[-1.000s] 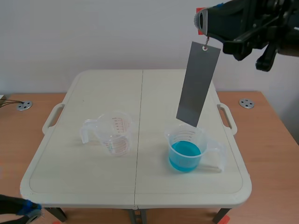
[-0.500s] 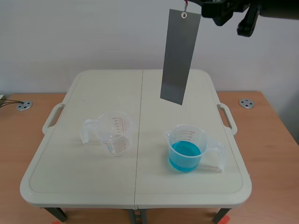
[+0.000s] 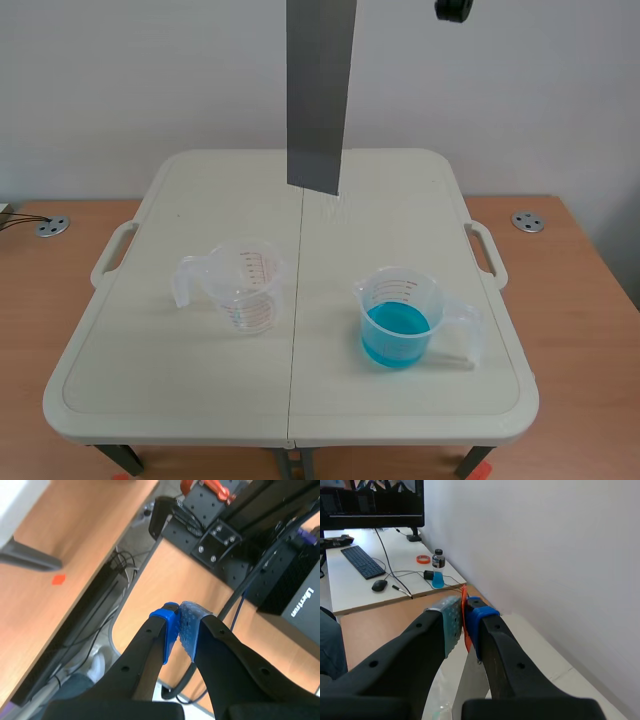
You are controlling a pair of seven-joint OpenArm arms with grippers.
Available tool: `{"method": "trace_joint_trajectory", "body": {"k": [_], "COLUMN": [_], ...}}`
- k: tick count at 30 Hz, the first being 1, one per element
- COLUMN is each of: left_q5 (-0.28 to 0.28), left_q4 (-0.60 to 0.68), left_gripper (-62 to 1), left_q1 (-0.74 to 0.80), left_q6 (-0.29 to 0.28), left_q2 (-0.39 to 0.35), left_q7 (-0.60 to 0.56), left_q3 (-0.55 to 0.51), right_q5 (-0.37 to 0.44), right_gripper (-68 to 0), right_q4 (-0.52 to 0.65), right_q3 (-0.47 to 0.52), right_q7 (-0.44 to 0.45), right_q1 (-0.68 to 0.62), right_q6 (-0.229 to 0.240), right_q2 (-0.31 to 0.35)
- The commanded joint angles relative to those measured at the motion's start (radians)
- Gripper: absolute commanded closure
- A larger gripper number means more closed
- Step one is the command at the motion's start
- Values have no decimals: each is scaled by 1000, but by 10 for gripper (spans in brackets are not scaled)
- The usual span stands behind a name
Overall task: Hold the metal plate by the orange handle, dip it into the blue solution, take it out and point at it, then put the plate back in the beaker on the left.
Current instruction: 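Put the plate into the left beaker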
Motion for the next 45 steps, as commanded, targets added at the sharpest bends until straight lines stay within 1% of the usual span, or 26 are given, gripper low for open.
{"method": "trace_joint_trajectory", "body": {"k": [1, 6, 14, 18, 24, 34, 39, 45], "left_q5": [-3, -3, -3, -3, -3, -3, -3, -3], "left_q4": [16, 16, 16, 16, 16, 16, 16, 16], "left_gripper": [-27, -27, -27, -27, -27, -27, -27, -27], "left_q1": [-1, -3, -3, -3, -3, -3, -3, -3], "left_q6": [-2, -2, -1, -1, -1, -1, -1, -1], "left_q2": [5, 5, 5, 5, 5, 5, 5, 5], "left_q7": [-8, -9, -10, -10, -9, -6, -7, -13], "left_q3": [6, 6, 6, 6, 6, 6, 6, 6], "right_q5": [-1, -11, -90, -102, -147, -224, -227, -251], "right_gripper": [-11, -11, -11, -11, -11, -11, -11, -11], "right_q4": [-26, -106, -235, -294, -379, -477, -525, -584], "right_q3": [-10, -59, -97, -125, -171, -220, -242, -262], "right_q7": [24, 51, 82, 89, 164, 215, 220, 259], "right_q1": [33, 81, 124, 143, 165, 164, 164, 164], "right_q6": [-13, -16, -16, -15, -16, -15, -15, -14], "right_q2": [5, -4, -85, -108, -117, -161, -175, -178]}}
